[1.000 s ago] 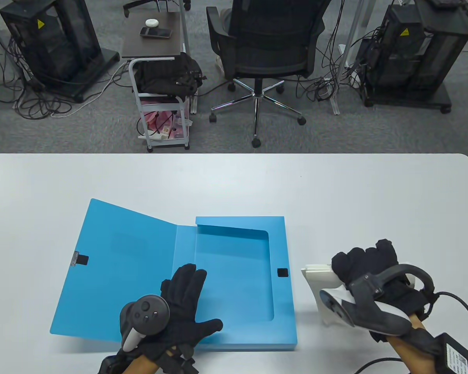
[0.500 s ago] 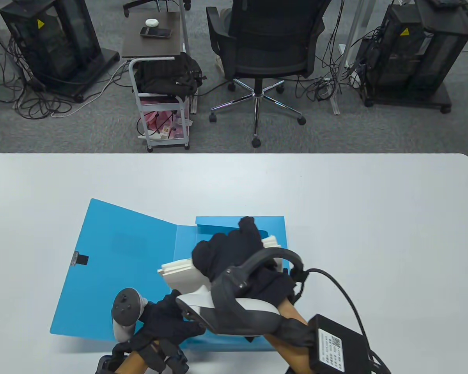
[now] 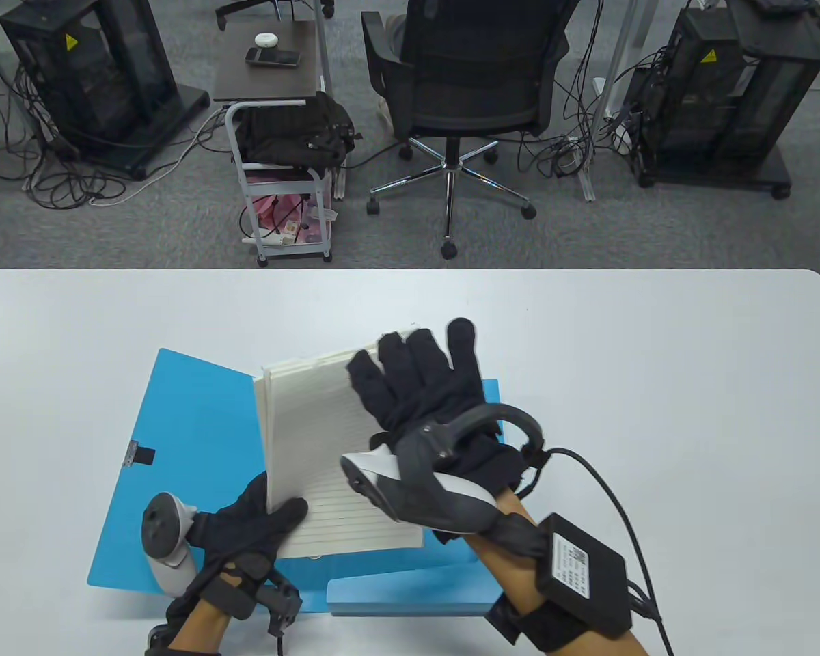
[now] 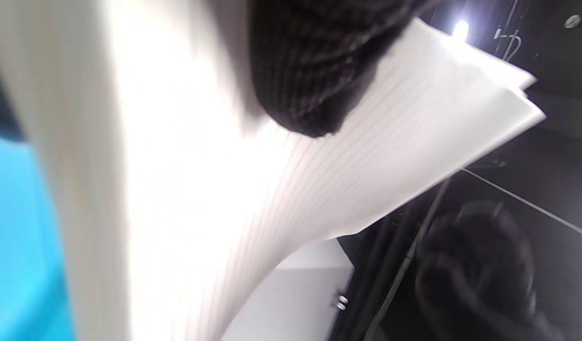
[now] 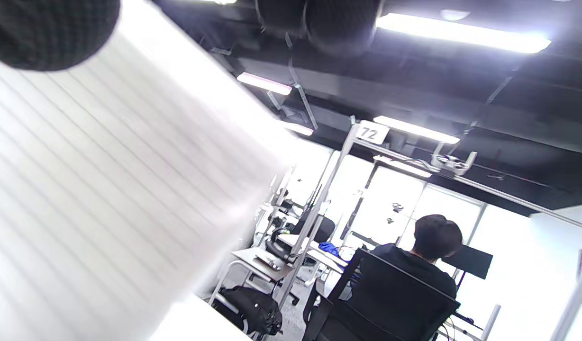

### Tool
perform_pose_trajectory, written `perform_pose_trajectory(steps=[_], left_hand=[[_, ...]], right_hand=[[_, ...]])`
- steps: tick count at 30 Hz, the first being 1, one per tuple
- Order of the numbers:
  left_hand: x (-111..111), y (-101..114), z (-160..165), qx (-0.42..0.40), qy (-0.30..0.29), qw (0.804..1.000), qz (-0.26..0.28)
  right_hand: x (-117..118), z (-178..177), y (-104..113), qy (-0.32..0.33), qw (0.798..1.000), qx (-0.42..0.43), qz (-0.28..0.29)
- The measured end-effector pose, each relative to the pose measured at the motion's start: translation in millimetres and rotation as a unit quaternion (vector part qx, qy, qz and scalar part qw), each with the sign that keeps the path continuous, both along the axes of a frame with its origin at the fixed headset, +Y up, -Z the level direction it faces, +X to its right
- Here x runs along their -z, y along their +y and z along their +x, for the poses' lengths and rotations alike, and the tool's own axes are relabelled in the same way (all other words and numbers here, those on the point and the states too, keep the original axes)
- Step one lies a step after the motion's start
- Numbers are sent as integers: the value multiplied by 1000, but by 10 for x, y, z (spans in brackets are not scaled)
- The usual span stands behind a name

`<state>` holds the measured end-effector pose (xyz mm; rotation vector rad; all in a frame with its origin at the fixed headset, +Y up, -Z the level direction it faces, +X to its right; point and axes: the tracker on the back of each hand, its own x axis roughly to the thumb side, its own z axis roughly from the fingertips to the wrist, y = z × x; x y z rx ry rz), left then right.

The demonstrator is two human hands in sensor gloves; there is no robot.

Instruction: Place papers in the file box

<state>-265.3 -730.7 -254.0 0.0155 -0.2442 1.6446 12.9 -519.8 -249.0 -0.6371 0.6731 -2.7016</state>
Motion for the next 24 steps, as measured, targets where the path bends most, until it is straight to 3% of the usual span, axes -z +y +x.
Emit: perform_pose_trajectory(steps=[2, 4, 6, 9, 16, 24], left_hand=[[52, 10, -195, -2, 6, 999, -49], [75, -12, -371, 16, 30, 994, -103], [52, -44, -528, 36, 52, 979, -196], [25, -164, -711, 61, 94, 960, -257], [31, -334, -910, 55, 86, 942, -320], [110, -492, -639, 106, 16, 930, -352]], right_hand=[[-2, 380, -407, -4, 992, 12, -126], [-56, 658, -857, -54, 975, 7, -217], [-109, 827, -1241, -72, 976, -7, -206], [-155, 968, -1709, -69, 985, -30, -157], [-175, 1020, -2091, -59, 971, 18, -233], [-155, 1055, -2133, -46, 967, 51, -243]])
